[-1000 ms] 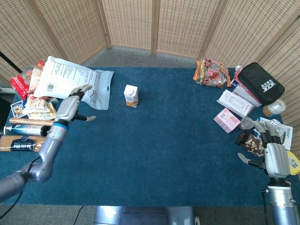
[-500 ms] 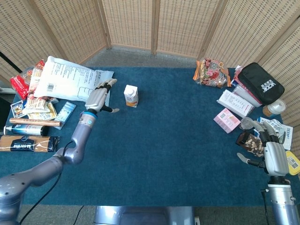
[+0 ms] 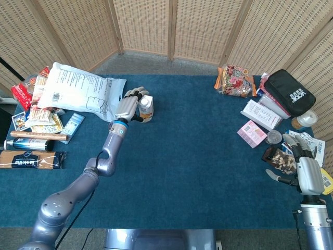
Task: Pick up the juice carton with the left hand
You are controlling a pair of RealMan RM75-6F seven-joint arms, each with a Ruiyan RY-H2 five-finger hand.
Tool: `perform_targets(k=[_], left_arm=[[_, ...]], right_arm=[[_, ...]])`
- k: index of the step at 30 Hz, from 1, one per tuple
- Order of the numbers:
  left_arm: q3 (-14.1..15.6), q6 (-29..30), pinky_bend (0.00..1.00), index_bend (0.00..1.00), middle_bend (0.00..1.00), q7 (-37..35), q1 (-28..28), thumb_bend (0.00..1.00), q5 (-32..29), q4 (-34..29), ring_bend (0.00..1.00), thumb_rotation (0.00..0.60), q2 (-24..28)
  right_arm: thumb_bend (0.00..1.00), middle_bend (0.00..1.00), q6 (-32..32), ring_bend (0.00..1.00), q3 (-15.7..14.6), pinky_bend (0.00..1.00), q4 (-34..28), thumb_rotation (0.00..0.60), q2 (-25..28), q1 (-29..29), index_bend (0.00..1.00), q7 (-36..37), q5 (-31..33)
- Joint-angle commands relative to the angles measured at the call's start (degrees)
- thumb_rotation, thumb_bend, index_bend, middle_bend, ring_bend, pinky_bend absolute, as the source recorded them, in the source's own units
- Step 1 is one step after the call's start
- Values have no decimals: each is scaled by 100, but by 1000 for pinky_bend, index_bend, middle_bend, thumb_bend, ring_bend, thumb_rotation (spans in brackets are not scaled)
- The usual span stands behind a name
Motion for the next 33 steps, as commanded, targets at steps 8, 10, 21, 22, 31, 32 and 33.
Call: perform_targets(k=[8,10,21,22,31,32,33], left_arm=[[-53,521,700,840,802,13,-265,168,123,833,664,600,-407],[-40,718,704,843,806,20,-206,168,161,755,667,600,-293],[-84,1890,703,846,807,352,279,169,287,-624,667,600,765],[-110,2041,703,846,807,477,376,169,282,-956,667,600,967],[-250,2892,702,845,807,2221,1441,169,-27,-4679,667,600,3116],[-261,2932,701,845,807,2377,1535,169,-91,-4999,667,600,3310],[-265,2971,701,845,806,2518,1622,169,-146,-5279,667,600,3487]], right_arm=[[0,138,34,0,5,0,-37,600,25,-16,105,-20,-4],[0,138,29,0,-6,0,-44,600,19,-12,105,-53,-17],[0,138,70,0,-40,0,-141,600,19,-15,105,-170,-93],[0,138,76,0,-41,0,-153,600,23,-17,106,-172,-97],[0,138,171,0,-97,0,-285,600,49,-37,105,-275,-263],[0,138,179,0,-106,0,-299,600,49,-39,105,-295,-281],[0,137,187,0,-115,0,-316,600,49,-41,105,-312,-300]])
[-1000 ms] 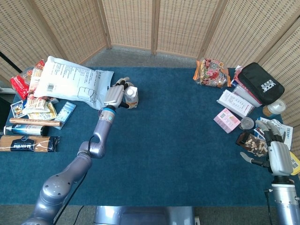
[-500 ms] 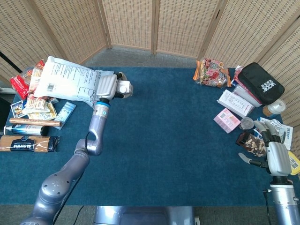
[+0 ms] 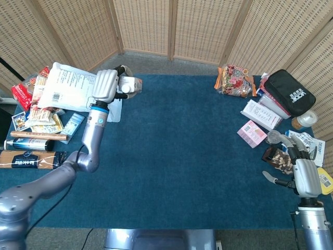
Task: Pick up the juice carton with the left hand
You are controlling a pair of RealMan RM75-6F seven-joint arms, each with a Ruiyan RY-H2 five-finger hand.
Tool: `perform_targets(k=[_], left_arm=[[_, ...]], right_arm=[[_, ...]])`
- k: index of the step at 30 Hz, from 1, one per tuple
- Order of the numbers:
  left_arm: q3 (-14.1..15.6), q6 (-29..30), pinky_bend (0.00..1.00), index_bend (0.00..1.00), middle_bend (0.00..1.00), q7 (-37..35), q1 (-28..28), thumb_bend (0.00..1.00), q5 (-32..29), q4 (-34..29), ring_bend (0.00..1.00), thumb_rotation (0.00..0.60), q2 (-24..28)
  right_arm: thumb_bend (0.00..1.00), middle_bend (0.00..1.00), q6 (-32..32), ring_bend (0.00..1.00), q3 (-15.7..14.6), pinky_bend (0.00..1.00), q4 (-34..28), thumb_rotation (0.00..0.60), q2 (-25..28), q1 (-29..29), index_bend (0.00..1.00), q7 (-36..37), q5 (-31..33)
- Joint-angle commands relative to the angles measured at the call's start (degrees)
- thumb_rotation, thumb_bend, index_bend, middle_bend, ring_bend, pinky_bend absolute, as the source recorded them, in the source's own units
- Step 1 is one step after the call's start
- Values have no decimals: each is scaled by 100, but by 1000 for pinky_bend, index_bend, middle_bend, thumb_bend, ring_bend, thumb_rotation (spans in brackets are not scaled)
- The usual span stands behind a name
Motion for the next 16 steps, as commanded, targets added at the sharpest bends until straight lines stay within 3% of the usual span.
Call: perform_targets(k=[1,10,16], left_arm=[[-97,542,701,845,806,1282,831,169,-377,-2263,667,600,1551],[55,521,700,845,807,1962,1490,170,-813,-4119,667,600,2988],[117,533,697,845,806,1994,1599,169,-891,-4428,667,600,3290]], right_arm=[[0,137,24,0,-30,0,-50,600,5,-6,105,-49,-54],[0,138,93,0,-107,0,-184,600,5,-16,105,-251,-221],[0,138,91,0,-138,0,-247,600,-14,-2,105,-345,-277]])
